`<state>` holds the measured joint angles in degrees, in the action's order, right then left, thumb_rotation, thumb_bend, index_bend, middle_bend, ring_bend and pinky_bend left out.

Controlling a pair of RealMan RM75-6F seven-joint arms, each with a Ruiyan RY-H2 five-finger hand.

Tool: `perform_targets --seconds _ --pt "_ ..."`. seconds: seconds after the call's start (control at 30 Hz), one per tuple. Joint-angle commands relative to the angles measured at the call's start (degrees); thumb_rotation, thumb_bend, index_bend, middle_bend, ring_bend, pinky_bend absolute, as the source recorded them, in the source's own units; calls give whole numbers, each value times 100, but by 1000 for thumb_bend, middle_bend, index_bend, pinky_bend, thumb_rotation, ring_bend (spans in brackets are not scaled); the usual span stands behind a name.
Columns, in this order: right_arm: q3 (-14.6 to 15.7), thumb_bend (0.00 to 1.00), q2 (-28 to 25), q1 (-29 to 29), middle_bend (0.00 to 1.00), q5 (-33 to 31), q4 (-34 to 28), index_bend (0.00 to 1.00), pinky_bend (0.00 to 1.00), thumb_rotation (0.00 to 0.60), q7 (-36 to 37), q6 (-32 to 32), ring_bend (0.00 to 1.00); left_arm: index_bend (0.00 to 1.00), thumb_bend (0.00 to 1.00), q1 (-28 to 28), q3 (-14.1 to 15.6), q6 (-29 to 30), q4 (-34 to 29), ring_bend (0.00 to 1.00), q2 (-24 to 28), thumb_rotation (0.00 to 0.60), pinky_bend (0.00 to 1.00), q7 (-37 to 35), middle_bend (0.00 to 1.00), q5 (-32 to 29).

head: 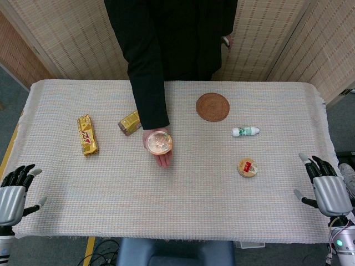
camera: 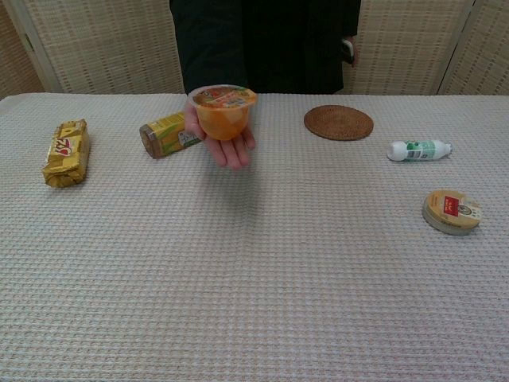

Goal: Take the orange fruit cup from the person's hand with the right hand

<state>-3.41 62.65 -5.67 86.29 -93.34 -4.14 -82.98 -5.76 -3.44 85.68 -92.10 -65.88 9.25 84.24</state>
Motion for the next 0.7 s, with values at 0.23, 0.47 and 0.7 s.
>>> perform_targets --seconds 0.23,0.47,0.7 --pt "-9 213 36 5 174 76 40 39 136 600 40 -91 134 251 226 -9 -3 -2 -7 139 -5 600 200 19 168 5" --pt "20 213 32 34 174 162 41 39 136 600 88 -168 134 251 226 -19 -8 6 -11 139 -6 600 200 21 168 26" --pt "26 213 -91 -336 174 520 -222 38 136 600 -13 215 134 251 226 -42 -7 -29 -54 139 12 600 200 26 168 29"
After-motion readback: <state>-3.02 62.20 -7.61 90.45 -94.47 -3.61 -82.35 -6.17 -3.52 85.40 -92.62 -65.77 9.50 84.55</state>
